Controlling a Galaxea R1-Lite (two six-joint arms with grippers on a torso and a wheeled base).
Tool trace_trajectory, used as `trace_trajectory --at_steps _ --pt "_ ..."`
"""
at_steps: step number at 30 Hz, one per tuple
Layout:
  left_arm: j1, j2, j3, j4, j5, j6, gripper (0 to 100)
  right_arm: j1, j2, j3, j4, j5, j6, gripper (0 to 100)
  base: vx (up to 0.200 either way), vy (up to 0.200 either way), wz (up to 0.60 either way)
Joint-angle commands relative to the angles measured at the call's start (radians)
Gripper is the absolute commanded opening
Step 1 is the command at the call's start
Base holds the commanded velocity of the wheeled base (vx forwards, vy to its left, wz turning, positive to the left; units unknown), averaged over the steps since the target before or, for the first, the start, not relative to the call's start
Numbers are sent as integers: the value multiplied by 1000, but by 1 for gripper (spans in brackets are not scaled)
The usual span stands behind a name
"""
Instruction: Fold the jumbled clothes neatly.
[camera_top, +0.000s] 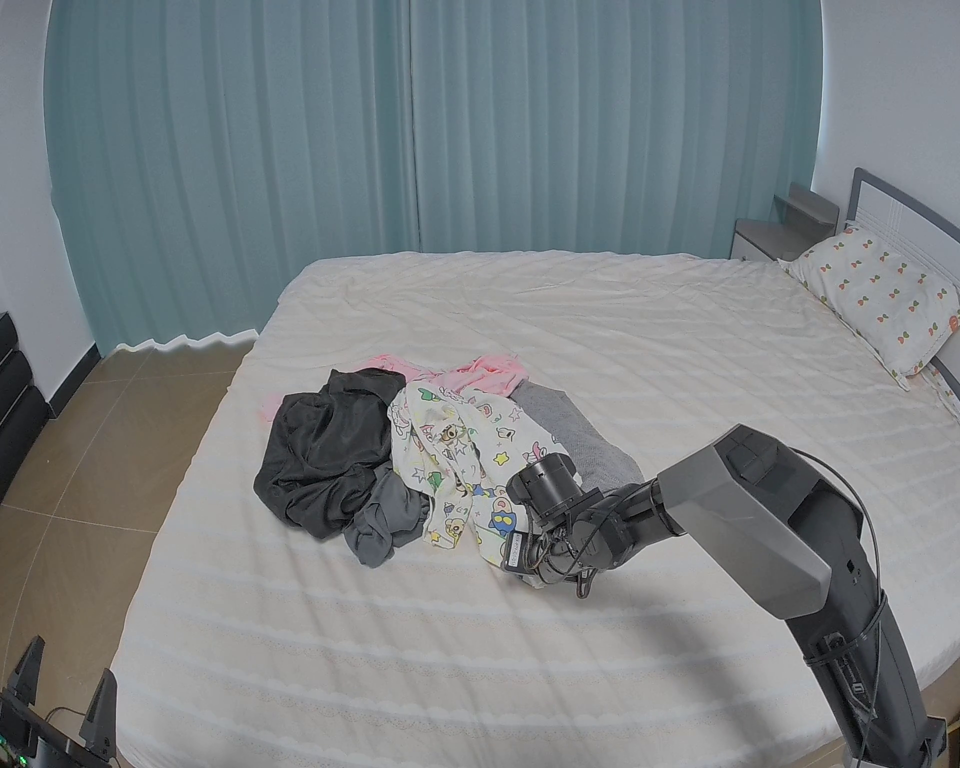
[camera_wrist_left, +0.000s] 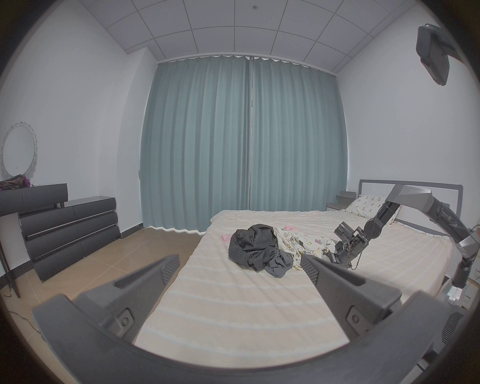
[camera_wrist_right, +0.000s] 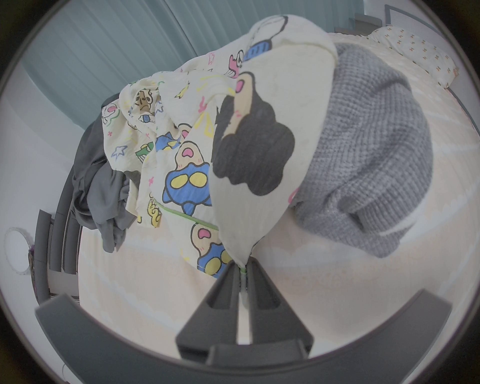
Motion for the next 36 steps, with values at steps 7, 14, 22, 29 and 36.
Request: trace_trajectory --at_steps 7,14,22,29,36 --pt "0 -18 18 0 0 0 100 7 -243 381 -50 123 7 0 0 0 0" --pt "0 -18 18 0 0 0 100 -5 -307 587 -154 155 -148 0 0 0 0" --pt "0 -18 18 1 0 0 100 -3 -258 564 -191 114 -202 0 0 0 0" --pt "0 -18 18 0 0 0 100 -2 -234 530 -203 112 -199 100 0 0 0" --pt "0 -18 18 0 0 0 100 -7 -192 455 -258 98 -196 100 0 0 0"
